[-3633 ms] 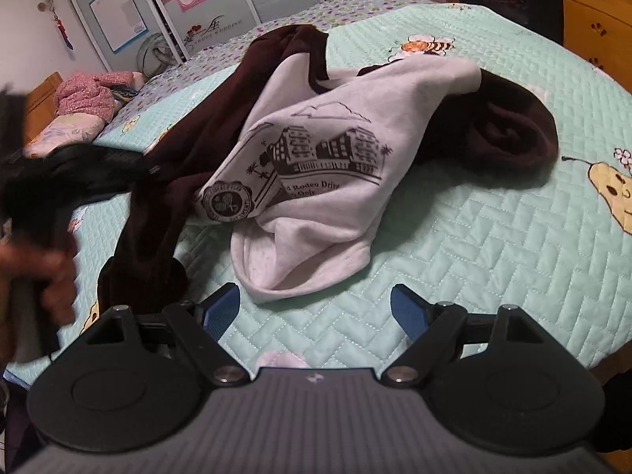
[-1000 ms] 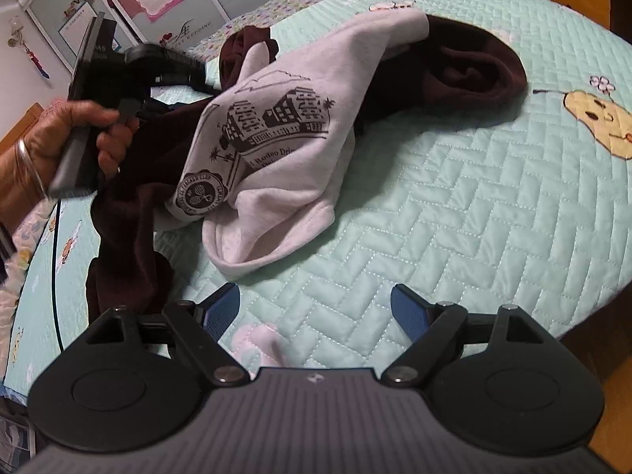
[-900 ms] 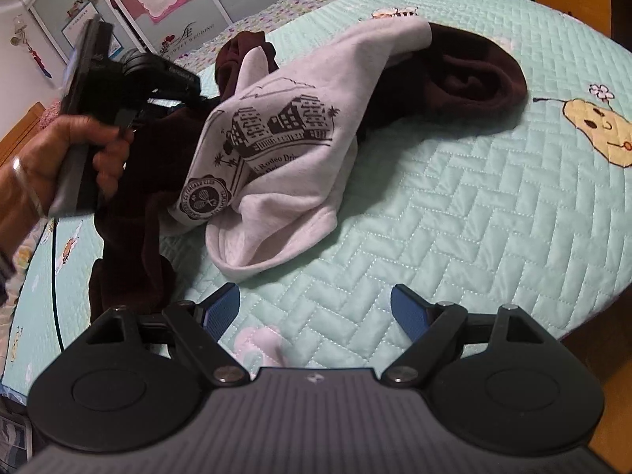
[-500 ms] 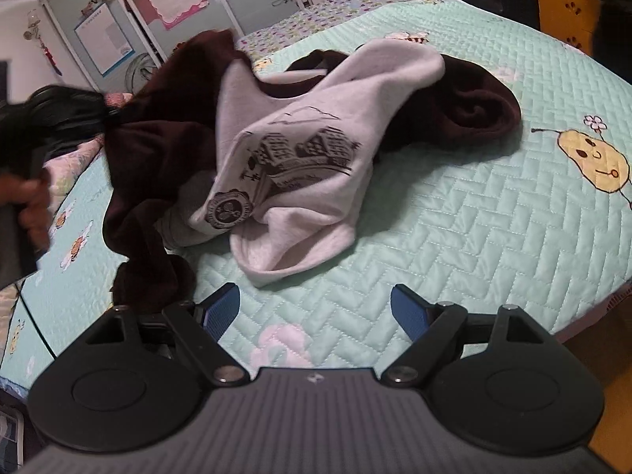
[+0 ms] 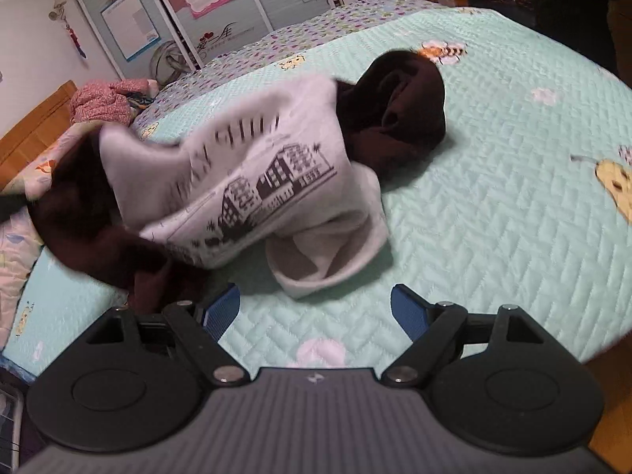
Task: Fold clothes
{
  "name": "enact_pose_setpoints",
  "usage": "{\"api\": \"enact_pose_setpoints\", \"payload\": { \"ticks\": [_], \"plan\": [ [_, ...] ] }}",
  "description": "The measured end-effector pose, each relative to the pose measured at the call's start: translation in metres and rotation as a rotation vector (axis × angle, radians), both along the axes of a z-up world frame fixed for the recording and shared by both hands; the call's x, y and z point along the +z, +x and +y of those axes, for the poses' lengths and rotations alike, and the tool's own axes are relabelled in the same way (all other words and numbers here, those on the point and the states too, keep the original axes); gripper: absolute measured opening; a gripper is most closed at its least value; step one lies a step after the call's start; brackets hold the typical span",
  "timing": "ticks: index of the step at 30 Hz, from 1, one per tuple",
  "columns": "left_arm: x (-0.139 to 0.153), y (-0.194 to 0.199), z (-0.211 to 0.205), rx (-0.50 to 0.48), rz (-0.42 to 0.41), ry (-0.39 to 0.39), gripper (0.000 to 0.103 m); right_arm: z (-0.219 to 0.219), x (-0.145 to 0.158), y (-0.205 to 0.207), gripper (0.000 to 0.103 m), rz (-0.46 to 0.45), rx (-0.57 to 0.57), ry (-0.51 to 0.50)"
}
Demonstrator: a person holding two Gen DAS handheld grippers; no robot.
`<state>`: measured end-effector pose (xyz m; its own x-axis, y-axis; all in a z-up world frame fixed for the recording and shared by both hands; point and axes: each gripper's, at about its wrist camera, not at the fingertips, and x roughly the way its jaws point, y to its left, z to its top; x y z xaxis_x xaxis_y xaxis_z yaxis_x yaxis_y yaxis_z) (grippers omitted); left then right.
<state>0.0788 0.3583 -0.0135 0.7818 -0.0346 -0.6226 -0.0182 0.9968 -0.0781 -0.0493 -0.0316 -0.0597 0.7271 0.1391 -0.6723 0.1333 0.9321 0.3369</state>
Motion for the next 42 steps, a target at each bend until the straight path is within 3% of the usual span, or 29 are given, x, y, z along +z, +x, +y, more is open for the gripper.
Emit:
{"api": "enact_pose_setpoints", "payload": {
  "ticks": [3, 9, 12, 15, 22, 25, 27, 30, 32, 38, 39, 40, 42],
  "plan": [
    [-0.035, -0.013, 0.015, 0.008, 0.089, -0.041, 0.011, -0.002, 0.01, 0.016, 0.084, -0.02, -0.004, -0.018],
    [-0.039, -0.022, 0.016, -0.022, 0.067, -0.015, 0.011, -0.004, 0.04, 0.057, 0.085, -0.139, -0.013, -0.088],
    [-0.041, -0.021, 0.024, -0.017, 0.071, -0.06, 0.011, -0.009, 0.049, 0.086, 0.085, -0.161, -0.042, -0.166],
    [-0.051, -0.024, 0.03, -0.029, 0.073, -0.094, 0.011, -0.011, 0.058, 0.115, 0.085, -0.174, -0.019, -0.18],
    [-0.067, -0.02, 0.037, -0.033, 0.095, -0.158, 0.012, 0.038, 0.065, 0.191, 0.085, -0.209, 0.242, -0.438],
    [-0.069, -0.015, 0.048, -0.03, 0.102, -0.212, 0.012, 0.072, 0.054, 0.231, 0.085, -0.181, 0.436, -0.568],
    [-0.069, -0.012, 0.056, -0.027, 0.103, -0.24, 0.013, 0.094, 0.04, 0.256, 0.085, -0.124, 0.608, -0.651],
    [-0.07, -0.007, 0.065, -0.039, 0.108, -0.262, 0.013, 0.113, 0.013, 0.286, 0.085, -0.003, 0.762, -0.759],
    [-0.071, -0.005, 0.068, -0.048, 0.107, -0.272, 0.014, 0.113, -0.002, 0.304, 0.085, 0.064, 0.79, -0.745],
    [-0.071, -0.003, 0.071, -0.065, 0.096, -0.3, 0.015, 0.117, -0.048, 0.341, 0.085, 0.193, 0.803, -0.565],
    [-0.069, -0.003, 0.072, -0.07, 0.091, -0.31, 0.015, 0.118, -0.059, 0.344, 0.089, 0.215, 0.807, -0.547],
    [-0.068, -0.004, 0.074, -0.076, 0.088, -0.316, 0.015, 0.118, -0.066, 0.351, 0.1, 0.221, 0.796, -0.528],
    [-0.065, -0.005, 0.077, -0.083, 0.082, -0.329, 0.019, 0.107, -0.071, 0.358, 0.103, 0.217, 0.756, -0.444]
  ]
}}
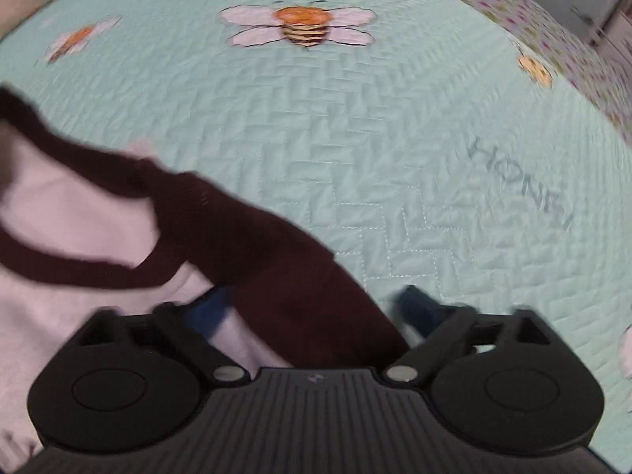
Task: Fold clothes
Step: 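Grasp the grey hoodie edge with the right tool while the left tool holds the maroon sleeve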
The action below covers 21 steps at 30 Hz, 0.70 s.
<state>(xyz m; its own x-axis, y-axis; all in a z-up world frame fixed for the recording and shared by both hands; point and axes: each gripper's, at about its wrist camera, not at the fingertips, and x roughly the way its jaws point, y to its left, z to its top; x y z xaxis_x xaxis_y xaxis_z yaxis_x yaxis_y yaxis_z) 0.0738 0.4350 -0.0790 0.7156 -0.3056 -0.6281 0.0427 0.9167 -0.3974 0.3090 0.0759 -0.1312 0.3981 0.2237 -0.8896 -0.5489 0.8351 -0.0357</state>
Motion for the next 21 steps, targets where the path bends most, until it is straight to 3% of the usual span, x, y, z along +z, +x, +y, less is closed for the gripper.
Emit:
{"api": "enact_pose_setpoints", "payload": {
  "ticks": [3, 4, 5, 6, 7, 9, 10, 14, 21],
  "plan": [
    [0.005, -0.002, 0.005, 0.026, -0.014, -0.01, 0.023, -0.013, -0.002, -0.006, 0.098, -0.013, -0.045, 0.093],
    [0.007, -0.003, 0.007, 0.037, -0.022, -0.011, 0.023, -0.013, 0.0, -0.012, 0.084, -0.033, -0.041, 0.11],
    [0.011, -0.004, 0.008, 0.048, -0.037, -0.013, 0.023, -0.012, 0.003, -0.021, 0.076, -0.051, -0.032, 0.125],
    [0.015, -0.005, 0.009, 0.054, -0.056, -0.015, 0.023, -0.01, 0.007, -0.029, 0.056, -0.07, -0.024, 0.14],
    [0.019, -0.007, 0.009, 0.058, -0.077, -0.018, 0.023, -0.007, 0.011, -0.039, 0.042, -0.097, -0.016, 0.134],
    [0.029, -0.008, 0.006, 0.047, -0.118, -0.023, 0.03, 0.007, 0.015, -0.063, 0.026, -0.182, 0.015, 0.068],
    [0.033, -0.009, 0.004, 0.033, -0.138, -0.024, 0.038, 0.013, 0.015, -0.076, 0.022, -0.228, 0.025, 0.03],
    [0.05, -0.011, -0.015, -0.051, -0.197, -0.002, 0.053, 0.031, 0.021, -0.132, 0.015, -0.426, 0.063, -0.104],
    [0.056, -0.004, -0.04, -0.112, -0.206, 0.06, 0.057, 0.031, 0.042, -0.204, 0.013, -0.644, 0.022, -0.19]
  ]
}}
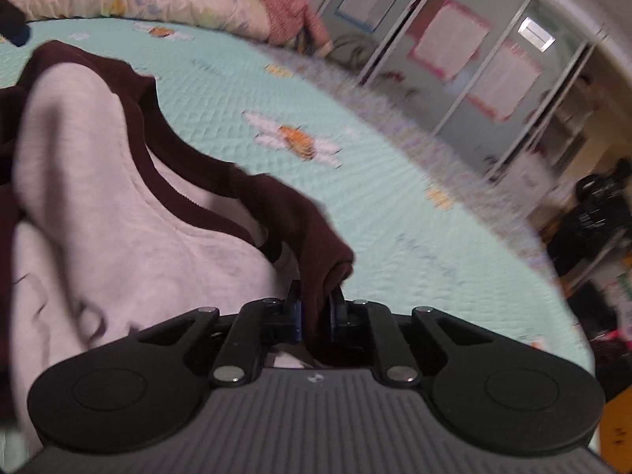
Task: Fold clothes
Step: 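Grasp the grey hoodie edge with the right tool while the left tool holds the maroon sleeve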
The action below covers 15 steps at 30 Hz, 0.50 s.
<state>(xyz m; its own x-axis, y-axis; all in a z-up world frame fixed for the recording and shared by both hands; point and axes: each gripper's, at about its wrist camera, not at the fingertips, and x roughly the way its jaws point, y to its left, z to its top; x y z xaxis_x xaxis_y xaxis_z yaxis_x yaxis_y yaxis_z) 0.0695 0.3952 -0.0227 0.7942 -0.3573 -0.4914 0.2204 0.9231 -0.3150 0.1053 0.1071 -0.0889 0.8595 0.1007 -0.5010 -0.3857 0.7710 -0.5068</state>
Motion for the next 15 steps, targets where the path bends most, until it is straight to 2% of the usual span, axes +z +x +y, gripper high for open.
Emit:
{"api": "enact_pose_setpoints", "payload": {
  "ticks": [4, 9, 13, 15],
  "plan": [
    [-0.005, 0.021, -0.007, -0.045, 0.026, 0.026, 0.058, -0.014, 0.008, -0.015, 0.012, -0.009, -0.043, 0.041],
    [-0.005, 0.051, -0.013, -0.079, 0.056, 0.039, 0.06, -0.016, 0.0, -0.006, 0.012, 0.026, -0.056, 0.076],
    [-0.012, 0.072, -0.014, -0.102, 0.091, 0.085, 0.062, -0.018, 0.0, 0.001, 0.012, 0.033, -0.074, 0.135],
    [-0.016, 0.081, -0.012, -0.123, 0.124, 0.07, 0.063, -0.019, -0.001, -0.001, 0.012, 0.036, -0.082, 0.152]
  ]
}}
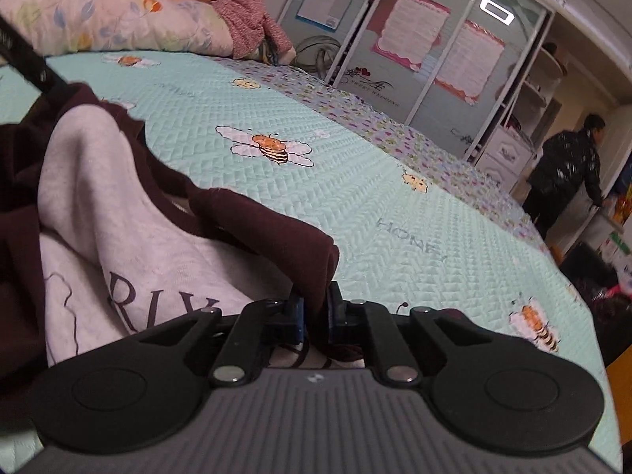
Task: Fold clothes
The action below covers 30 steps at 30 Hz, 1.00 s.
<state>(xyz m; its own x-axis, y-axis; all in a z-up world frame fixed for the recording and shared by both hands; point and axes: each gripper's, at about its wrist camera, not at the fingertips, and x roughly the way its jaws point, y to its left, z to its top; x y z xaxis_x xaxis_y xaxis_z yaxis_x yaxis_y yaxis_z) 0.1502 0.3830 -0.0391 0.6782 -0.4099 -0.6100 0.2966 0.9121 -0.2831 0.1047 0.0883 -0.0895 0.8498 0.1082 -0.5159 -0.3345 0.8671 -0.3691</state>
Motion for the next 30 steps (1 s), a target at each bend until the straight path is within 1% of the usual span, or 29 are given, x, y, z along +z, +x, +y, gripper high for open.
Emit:
{"api": "enact_pose_setpoints", "payload": {
  "ticks": [2, 4, 5, 6, 7, 8, 9, 11, 13, 16, 19, 20, 21, 23, 24, 25, 26, 27, 28, 29, 30],
  "plan": [
    [-0.007, 0.011, 0.005, -0.017, 0.064, -0.049, 0.066, -0.001, -0.001, 0.0, 0.012, 0.003, -0.005, 0.008],
    [-0.021, 0.021, 0.01, -0.031, 0.161, -0.142, 0.066, -0.003, -0.002, -0.002, 0.012, 0.004, -0.011, 0.023],
    [-0.028, 0.026, 0.014, -0.035, 0.214, -0.193, 0.061, -0.004, -0.003, -0.003, 0.012, 0.006, -0.016, 0.032],
    [-0.034, 0.03, 0.017, -0.035, 0.259, -0.242, 0.052, -0.005, -0.004, -0.003, 0.012, 0.005, -0.02, 0.039],
    [-0.037, 0.029, 0.019, -0.022, 0.275, -0.28, 0.024, -0.005, -0.004, -0.004, 0.012, 0.002, -0.025, 0.047],
    [-0.034, 0.025, 0.019, -0.011, 0.258, -0.288, 0.013, -0.004, -0.003, -0.005, 0.012, -0.004, -0.031, 0.053],
    [-0.026, 0.017, 0.015, 0.006, 0.207, -0.253, 0.013, -0.002, -0.002, -0.006, 0.012, -0.01, -0.037, 0.059],
    [-0.002, -0.002, 0.0, 0.049, 0.064, -0.104, 0.008, 0.0, 0.003, -0.007, 0.012, -0.038, -0.042, 0.054],
    [0.023, -0.016, -0.017, 0.08, -0.068, 0.028, 0.008, 0.001, 0.011, -0.007, 0.012, -0.077, -0.046, 0.031],
    [0.06, -0.01, -0.035, 0.065, -0.205, 0.092, 0.007, 0.003, 0.032, 0.003, 0.012, -0.159, -0.059, -0.031],
    [0.1, 0.02, -0.058, 0.067, -0.341, 0.189, 0.007, -0.004, 0.071, 0.031, 0.012, -0.24, -0.094, -0.017],
    [0.114, 0.034, -0.066, 0.081, -0.387, 0.219, 0.007, -0.007, 0.085, 0.042, 0.012, -0.269, -0.108, -0.011],
    [0.128, 0.05, -0.074, 0.101, -0.422, 0.23, 0.007, -0.011, 0.099, 0.055, 0.012, -0.301, -0.131, -0.003],
    [0.158, 0.083, -0.092, 0.154, -0.489, 0.237, 0.007, -0.021, 0.127, 0.086, 0.012, -0.376, -0.215, 0.012],
    [0.171, 0.096, -0.104, 0.179, -0.54, 0.247, 0.007, -0.028, 0.141, 0.104, 0.012, -0.412, -0.267, 0.027],
    [0.181, 0.106, -0.119, 0.191, -0.611, 0.264, 0.008, -0.034, 0.151, 0.119, 0.013, -0.438, -0.32, 0.041],
    [0.189, 0.117, -0.134, 0.193, -0.675, 0.283, 0.012, -0.042, 0.161, 0.138, 0.013, -0.459, -0.383, 0.053],
    [0.192, 0.128, -0.149, 0.163, -0.708, 0.31, 0.016, -0.051, 0.166, 0.154, 0.013, -0.469, -0.442, 0.058],
    [0.19, 0.142, -0.164, 0.126, -0.7, 0.351, 0.023, -0.059, 0.169, 0.169, 0.016, -0.477, -0.498, 0.061],
    [0.185, 0.154, -0.175, 0.109, -0.66, 0.397, 0.036, -0.069, 0.169, 0.184, 0.021, -0.453, -0.558, 0.062],
    [0.177, 0.165, -0.182, 0.109, -0.601, 0.431, 0.041, -0.081, 0.167, 0.196, 0.028, -0.402, -0.592, 0.086]
  ]
}}
